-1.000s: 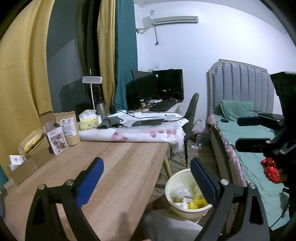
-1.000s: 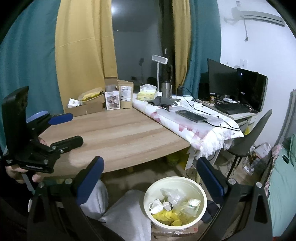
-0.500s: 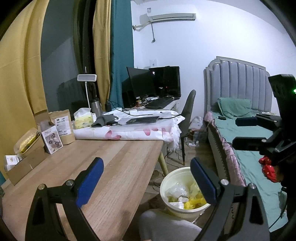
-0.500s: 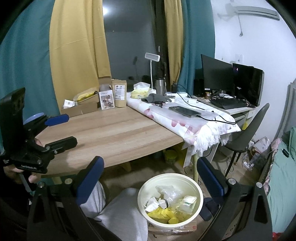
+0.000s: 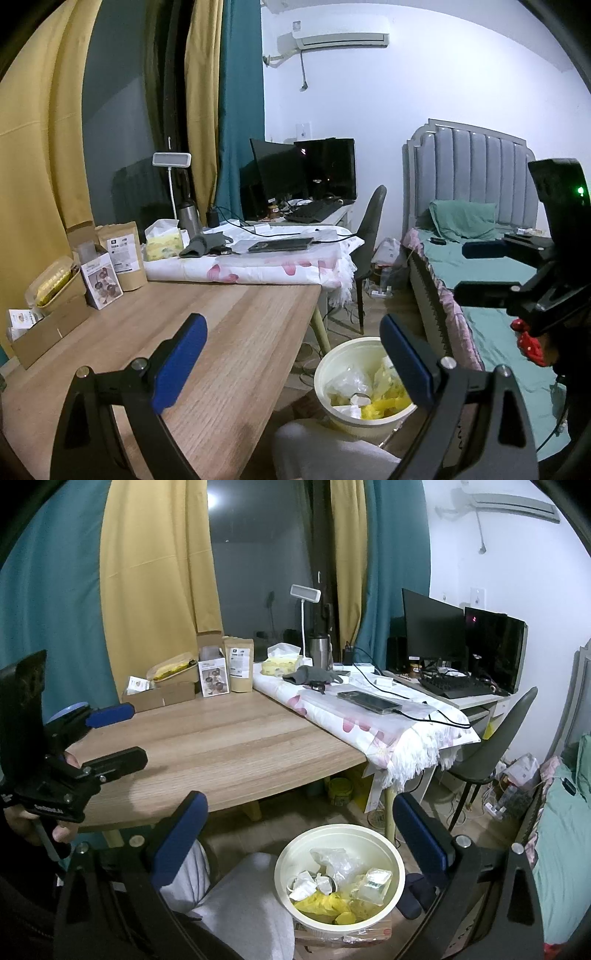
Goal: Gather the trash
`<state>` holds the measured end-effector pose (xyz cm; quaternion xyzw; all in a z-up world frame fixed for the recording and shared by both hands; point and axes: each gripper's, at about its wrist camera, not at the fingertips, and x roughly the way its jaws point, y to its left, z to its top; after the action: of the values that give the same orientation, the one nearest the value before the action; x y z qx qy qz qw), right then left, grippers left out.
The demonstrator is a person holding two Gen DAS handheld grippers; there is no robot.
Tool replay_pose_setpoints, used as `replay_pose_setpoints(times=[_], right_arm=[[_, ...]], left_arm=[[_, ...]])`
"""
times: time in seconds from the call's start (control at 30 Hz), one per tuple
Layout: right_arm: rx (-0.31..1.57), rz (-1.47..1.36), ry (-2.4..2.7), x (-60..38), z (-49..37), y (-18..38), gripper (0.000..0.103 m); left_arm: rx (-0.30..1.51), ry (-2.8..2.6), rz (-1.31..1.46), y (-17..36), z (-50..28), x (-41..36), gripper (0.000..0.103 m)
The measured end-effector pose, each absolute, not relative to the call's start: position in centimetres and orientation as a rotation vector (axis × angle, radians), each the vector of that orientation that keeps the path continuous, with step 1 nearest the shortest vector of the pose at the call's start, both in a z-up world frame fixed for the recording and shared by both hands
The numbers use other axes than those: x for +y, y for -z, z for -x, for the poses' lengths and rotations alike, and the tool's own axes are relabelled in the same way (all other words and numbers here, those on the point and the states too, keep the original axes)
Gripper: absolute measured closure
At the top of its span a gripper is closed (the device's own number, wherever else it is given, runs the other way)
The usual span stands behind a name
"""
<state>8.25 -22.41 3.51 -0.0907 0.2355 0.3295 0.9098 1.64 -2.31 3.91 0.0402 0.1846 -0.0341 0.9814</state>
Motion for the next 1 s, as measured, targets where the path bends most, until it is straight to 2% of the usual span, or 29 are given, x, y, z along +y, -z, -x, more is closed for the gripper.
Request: replay_pose_setpoints(times=[1.0], right_arm=[[0.486,0.199,-0.688,-22.24,-8.26,-3.56,0.003]], left_arm=[[0.355,0.085,-0.057,-4.55,-0.90,-1.91,0.008]])
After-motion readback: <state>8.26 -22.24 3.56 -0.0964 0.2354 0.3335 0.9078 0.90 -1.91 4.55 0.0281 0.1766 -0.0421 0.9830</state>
